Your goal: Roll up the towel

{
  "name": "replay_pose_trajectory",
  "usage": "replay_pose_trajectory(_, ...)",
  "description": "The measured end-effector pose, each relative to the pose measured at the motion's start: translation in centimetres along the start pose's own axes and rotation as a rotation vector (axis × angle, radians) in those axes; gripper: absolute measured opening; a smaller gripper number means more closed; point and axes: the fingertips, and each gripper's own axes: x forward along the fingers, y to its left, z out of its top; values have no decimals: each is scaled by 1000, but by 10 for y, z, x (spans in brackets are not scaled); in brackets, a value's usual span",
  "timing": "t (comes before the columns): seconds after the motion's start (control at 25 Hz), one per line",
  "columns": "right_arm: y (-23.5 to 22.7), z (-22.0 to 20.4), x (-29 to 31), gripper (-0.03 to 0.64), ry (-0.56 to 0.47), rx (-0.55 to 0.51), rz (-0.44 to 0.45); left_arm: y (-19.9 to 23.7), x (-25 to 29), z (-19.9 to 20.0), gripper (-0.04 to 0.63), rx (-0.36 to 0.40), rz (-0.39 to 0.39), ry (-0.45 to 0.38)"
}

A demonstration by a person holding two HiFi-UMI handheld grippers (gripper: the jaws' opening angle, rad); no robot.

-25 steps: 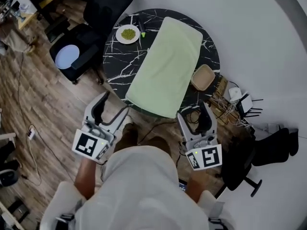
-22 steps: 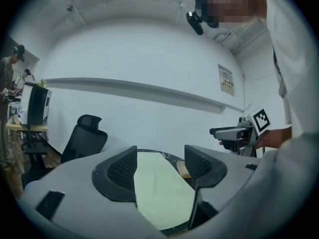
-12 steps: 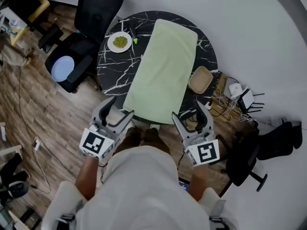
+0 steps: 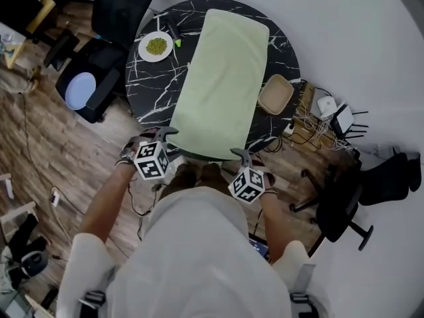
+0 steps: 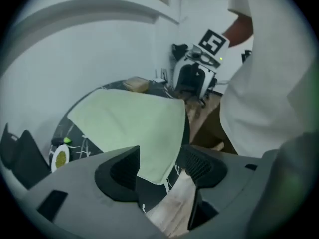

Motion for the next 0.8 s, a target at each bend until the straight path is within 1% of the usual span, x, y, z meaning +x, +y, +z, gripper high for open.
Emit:
replay_pose_trajectory(0.08,9,-16,20,290,59,-15,29,-9,23,-16,275,102,-95,108)
replay_pose_trajectory(0.16,12,-29,34,288,98,-13,40,-15,42,-28,270,189,-167,189)
replay_pose_trajectory(0.24,11,-38,44,284,134,-15,43,-17,54,-36,247,264,-215,248)
replay_pose_trajectory(0.32,10,-45,51,248,171,-35,39,-17,62,-43,238,320,-246,293)
replay_pose_trajectory(0.4,10,-53,56,232,205,-59,32,-20,67,-47,239,349,-268,322)
replay_pose_trajectory(0.56,10,-62,61,217,255,-128,23,-30,74,-52,245,371,-296,351)
replay_pose_trajectory(0.68,9,-63,67,168,285,-192,-2,-38,78,-64,245,375,-308,386)
replay_pose_trajectory(0.72,9,-63,68,147,294,-207,-9,-40,79,-68,246,374,-306,396)
replay_pose_trajectory(0.8,9,-62,70,144,310,-222,-11,-40,81,-70,239,365,-278,392)
